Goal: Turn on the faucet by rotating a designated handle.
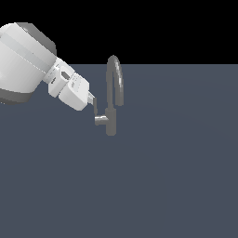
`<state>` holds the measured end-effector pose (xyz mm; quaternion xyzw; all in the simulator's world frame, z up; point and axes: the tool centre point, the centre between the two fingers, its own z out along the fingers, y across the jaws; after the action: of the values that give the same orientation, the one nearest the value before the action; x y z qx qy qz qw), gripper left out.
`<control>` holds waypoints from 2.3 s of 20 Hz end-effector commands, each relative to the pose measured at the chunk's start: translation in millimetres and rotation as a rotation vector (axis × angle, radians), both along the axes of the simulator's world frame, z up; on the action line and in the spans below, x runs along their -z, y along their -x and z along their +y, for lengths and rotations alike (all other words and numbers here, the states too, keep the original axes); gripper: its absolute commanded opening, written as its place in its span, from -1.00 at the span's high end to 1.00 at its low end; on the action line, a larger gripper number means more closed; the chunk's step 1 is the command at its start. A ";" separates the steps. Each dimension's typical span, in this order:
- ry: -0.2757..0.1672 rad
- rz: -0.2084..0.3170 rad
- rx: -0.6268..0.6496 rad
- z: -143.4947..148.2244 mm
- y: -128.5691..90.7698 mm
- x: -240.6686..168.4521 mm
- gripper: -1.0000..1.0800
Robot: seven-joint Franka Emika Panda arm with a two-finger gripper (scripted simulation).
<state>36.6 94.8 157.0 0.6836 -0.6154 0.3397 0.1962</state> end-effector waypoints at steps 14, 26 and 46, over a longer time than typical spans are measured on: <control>0.001 -0.003 0.004 -6.3 23.9 -6.5 1.00; 0.001 -0.006 0.000 -9.5 45.9 -8.0 1.00; -0.005 -0.016 -0.005 -16.8 89.8 19.7 1.00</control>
<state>-46.1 83.0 148.0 0.6836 -0.6163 0.3464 0.1814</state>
